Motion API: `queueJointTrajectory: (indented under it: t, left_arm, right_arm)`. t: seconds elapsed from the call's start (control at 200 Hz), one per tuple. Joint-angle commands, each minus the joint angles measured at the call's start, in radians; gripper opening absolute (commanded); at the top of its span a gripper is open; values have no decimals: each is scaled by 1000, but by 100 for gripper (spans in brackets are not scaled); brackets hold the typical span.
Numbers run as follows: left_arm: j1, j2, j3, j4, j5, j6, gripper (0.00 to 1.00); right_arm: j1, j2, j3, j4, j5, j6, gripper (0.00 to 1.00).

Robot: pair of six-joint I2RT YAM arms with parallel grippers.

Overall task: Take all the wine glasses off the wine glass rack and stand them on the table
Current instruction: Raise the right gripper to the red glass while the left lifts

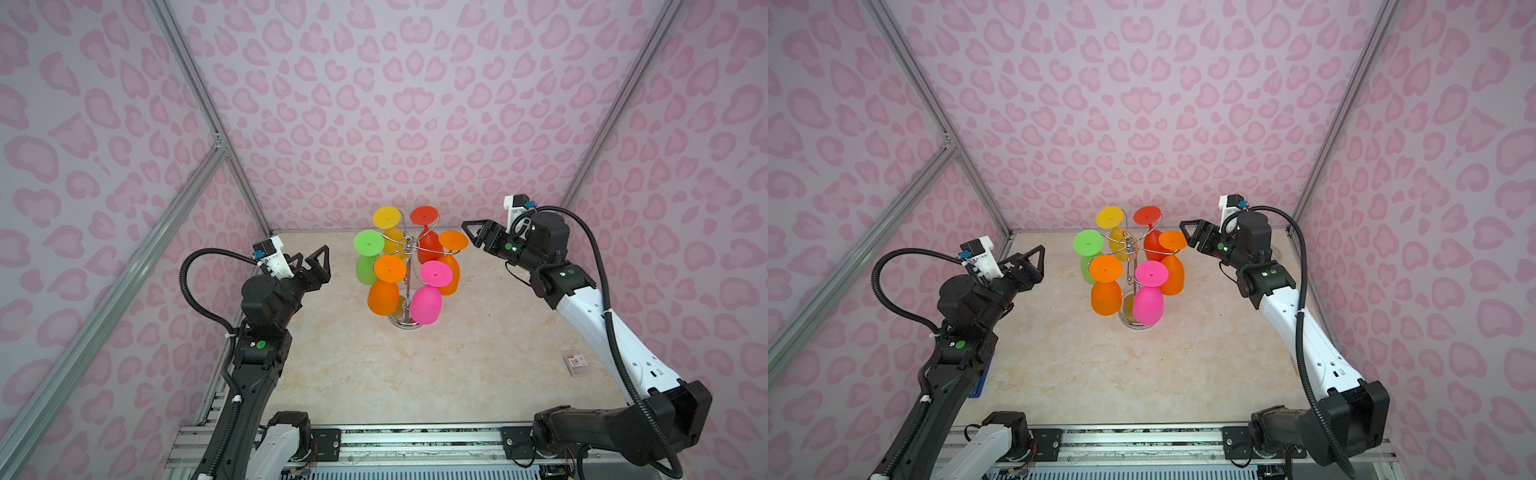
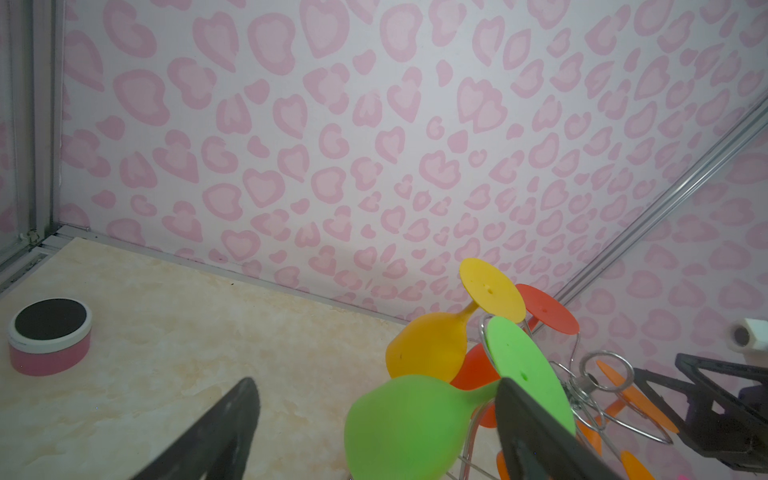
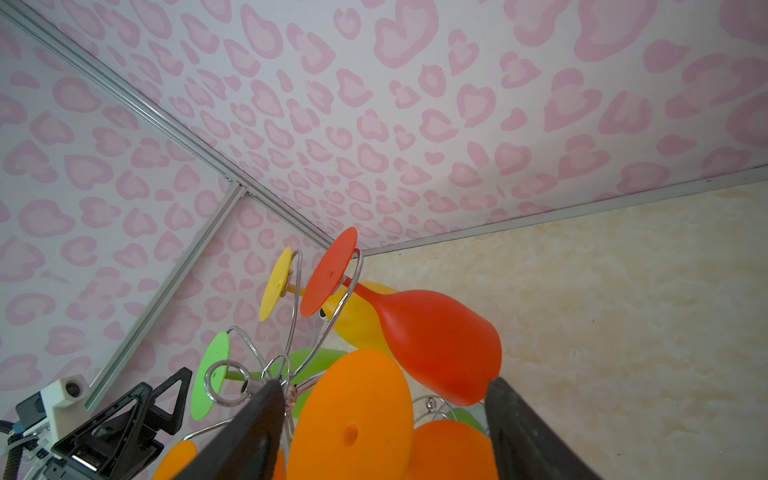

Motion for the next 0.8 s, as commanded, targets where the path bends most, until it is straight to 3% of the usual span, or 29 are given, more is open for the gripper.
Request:
queueJointTrajectory:
  t: [0.0,0.46,0.795]
  left_arm:
    - [1,-2,9,20,12,15,90]
    - [1,10,9,21,9,20,90]
    - [1,11,6,20,7,22,90]
  right_arm:
    - [9,21,19,-33,-22,-10,77]
    - [13,17,8,-25,-13,-5,75]
    - [30,153,264,-98,2,-69,74]
